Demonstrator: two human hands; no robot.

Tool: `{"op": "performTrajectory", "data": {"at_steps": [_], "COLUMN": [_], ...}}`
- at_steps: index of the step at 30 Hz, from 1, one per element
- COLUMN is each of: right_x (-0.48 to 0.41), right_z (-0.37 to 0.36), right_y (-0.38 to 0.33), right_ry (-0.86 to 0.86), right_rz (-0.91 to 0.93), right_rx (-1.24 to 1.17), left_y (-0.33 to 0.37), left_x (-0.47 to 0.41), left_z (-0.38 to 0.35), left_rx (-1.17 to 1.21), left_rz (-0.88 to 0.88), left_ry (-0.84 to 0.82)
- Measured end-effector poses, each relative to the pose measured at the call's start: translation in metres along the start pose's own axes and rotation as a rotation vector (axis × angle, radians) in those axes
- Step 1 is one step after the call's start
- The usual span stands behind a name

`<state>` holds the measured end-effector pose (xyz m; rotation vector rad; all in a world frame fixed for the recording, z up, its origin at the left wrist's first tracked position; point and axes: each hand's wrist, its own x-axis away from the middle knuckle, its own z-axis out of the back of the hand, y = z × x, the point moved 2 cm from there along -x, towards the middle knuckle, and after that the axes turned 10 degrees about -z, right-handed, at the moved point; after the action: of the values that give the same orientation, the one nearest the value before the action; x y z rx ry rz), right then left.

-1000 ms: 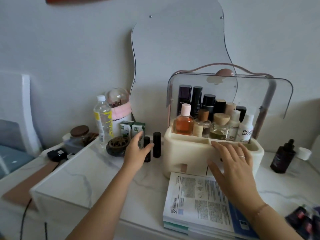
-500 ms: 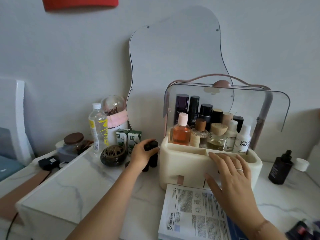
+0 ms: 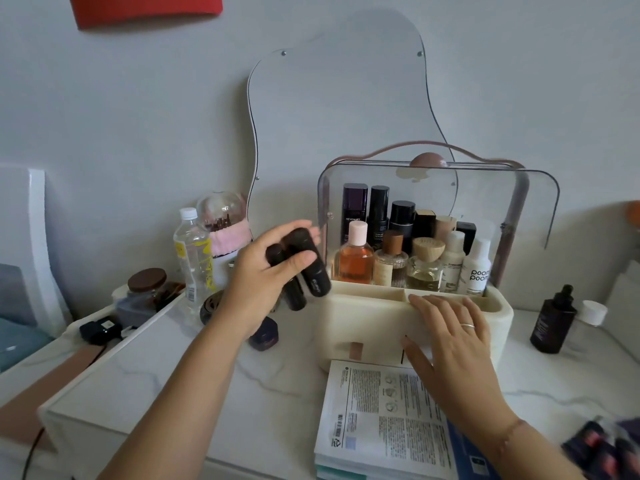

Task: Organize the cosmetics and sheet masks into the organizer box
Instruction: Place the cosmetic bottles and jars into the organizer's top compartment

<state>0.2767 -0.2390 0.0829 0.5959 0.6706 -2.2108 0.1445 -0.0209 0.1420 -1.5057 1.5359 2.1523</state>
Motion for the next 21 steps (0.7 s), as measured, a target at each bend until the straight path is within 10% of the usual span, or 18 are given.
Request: {"op": "performTrajectory", "data": {"at_steps": [12, 21], "right_x": [-0.043, -0.073], "right_z": [0.02, 0.033], "right_y": [-0.038, -0.036], "right_ry": [-0.305, -0.283], "right_rz": [-0.026, 0.11], "right_rx": [-0.677, -0.737], "left_y": [0.037, 0.046], "left_x": [0.031, -0.006], "left_z": [-0.022, -0.088], "left_rx": [-0.296, -0.177], "left_rz": [-0.199, -0.168], "left_ry": [0.136, -0.293]}}
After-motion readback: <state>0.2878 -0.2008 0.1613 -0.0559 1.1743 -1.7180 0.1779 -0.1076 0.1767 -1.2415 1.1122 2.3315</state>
